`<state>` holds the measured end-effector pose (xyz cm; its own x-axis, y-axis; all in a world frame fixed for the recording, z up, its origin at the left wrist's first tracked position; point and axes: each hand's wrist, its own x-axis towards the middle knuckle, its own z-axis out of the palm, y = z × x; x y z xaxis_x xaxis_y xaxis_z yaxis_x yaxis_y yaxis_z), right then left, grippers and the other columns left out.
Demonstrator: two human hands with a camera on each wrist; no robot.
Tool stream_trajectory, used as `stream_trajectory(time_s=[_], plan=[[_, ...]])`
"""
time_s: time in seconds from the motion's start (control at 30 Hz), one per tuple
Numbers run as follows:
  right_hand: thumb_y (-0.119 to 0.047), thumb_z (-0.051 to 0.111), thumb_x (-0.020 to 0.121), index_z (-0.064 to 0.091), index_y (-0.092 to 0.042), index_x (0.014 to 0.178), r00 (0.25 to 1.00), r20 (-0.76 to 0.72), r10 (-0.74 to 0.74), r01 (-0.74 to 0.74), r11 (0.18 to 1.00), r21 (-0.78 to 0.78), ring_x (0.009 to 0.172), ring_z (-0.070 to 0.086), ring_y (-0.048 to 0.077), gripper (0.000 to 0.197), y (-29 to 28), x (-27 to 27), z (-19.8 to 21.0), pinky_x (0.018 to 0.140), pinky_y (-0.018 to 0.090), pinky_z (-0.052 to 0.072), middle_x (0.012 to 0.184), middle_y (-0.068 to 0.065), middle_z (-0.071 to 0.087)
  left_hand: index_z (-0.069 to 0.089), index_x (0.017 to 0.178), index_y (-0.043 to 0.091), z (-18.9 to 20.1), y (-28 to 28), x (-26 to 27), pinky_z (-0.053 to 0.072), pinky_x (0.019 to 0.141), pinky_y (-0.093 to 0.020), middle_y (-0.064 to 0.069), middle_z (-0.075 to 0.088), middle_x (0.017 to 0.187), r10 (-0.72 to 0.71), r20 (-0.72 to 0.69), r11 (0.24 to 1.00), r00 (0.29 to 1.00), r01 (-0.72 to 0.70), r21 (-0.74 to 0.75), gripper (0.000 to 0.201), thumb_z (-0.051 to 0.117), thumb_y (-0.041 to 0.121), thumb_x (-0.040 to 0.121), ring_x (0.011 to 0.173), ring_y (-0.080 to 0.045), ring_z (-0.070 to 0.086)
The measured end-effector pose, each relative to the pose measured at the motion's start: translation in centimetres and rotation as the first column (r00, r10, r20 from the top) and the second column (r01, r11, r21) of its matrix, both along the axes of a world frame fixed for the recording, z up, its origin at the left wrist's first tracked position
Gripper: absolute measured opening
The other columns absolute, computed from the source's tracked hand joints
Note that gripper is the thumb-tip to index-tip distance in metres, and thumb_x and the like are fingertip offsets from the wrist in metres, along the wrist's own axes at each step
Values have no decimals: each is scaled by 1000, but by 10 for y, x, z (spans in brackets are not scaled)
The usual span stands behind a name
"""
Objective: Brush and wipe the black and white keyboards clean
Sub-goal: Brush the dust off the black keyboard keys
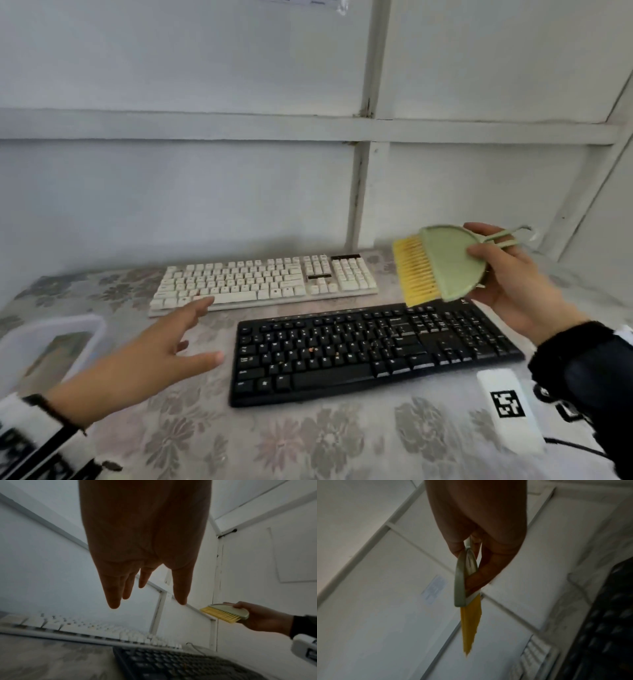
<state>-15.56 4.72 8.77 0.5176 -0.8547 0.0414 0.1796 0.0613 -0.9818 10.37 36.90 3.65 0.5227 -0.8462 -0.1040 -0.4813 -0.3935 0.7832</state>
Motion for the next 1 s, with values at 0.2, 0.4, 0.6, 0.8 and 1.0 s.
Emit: stream_trajectory(time_s=[0.2,0.4,0.6,0.8,1.0], plan=[[-5,54,91,60,-22,78,995,-40,-89,97,960,261,56,68,10,21,-86,-53,-30,48,25,55,66,-2,71,7,148,31,-22,-35,-14,30,109,-26,8,19,153,16,49,963,999,-29,269,153,55,94,17,138,-9,24],[-10,55,91,56,-20,82,950,-298,-98,175,954,244,60,62,19,13,-135,-69,-65,48,26,51,62,1,67,6,143,33,-36,-62,-34,35,95,-9,25,38,130,-14,-12,941,1000,17,339,138,81,69,32,115,6,42],[-14,54,91,54,-15,87,943,-332,4,114,935,335,72,54,22,4,-146,-71,-93,61,34,44,82,7,57,29,134,29,-53,-68,-33,37,106,-35,11,49,128,65,80,942,995,-87,324,122,85,58,31,117,-8,47],[-13,47,94,51,-10,87,971,-238,29,82,893,442,68,50,25,9,-143,-67,-99,58,33,38,80,9,51,45,109,22,-49,-72,-31,44,78,-19,5,59,105,181,-37,913,983,-154,378,77,90,24,45,96,-7,55],[-19,88,30,52,-9,102,987,-161,-13,93,863,497,79,58,27,81,-146,-70,-103,46,37,53,90,10,56,49,111,19,-45,-66,-30,52,63,-19,-10,61,108,220,-400,968,890,-149,202,103,91,-1,18,96,-20,62]])
